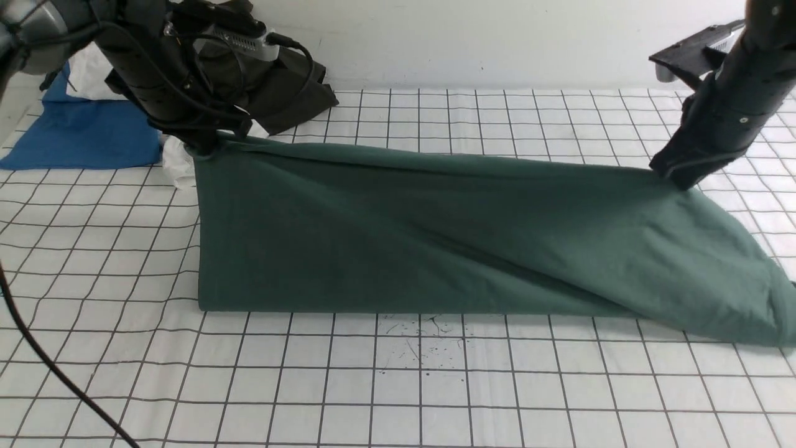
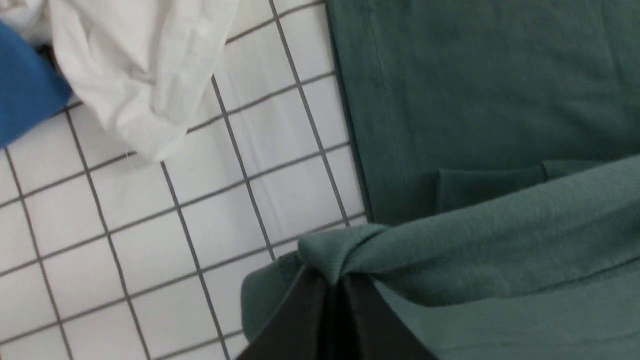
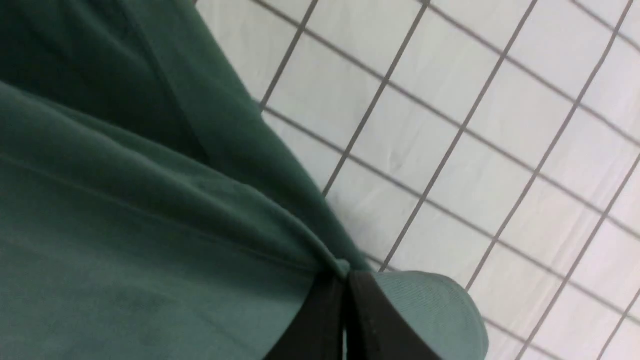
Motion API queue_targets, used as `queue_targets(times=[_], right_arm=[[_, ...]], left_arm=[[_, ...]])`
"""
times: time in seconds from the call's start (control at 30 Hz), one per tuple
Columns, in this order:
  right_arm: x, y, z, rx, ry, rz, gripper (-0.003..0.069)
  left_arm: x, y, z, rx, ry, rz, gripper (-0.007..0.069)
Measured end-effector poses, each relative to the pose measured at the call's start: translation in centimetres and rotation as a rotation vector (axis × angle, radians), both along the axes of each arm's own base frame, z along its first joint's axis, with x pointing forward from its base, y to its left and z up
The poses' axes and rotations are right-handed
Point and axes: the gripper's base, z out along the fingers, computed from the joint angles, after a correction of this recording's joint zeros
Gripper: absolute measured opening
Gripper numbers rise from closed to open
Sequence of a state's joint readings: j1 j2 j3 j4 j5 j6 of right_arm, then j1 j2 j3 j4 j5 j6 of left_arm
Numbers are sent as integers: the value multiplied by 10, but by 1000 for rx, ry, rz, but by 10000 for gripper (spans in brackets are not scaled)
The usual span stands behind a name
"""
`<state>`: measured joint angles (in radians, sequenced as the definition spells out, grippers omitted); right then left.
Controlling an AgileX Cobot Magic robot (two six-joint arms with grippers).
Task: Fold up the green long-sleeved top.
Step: Use both arms to drag the lower edge of the fabric forward and fold it over the upper edge
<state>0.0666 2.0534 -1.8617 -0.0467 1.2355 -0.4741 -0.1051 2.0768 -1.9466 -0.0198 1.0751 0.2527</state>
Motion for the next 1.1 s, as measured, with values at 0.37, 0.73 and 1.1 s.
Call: queue_targets(times=[0.37,0.73,1.1], right_arm=[[24,-3,14,-85,-125,104,-8],[46,-3,-20,-111,-171,109,-8],[64,-8,-30,-82,-330,-83,146]], left_arm=[[27,-3,-25,-10,-12,2,6],[49,-6,-70,-20,-46,7,11],[60,-5,-78,-20,-108,23,324]])
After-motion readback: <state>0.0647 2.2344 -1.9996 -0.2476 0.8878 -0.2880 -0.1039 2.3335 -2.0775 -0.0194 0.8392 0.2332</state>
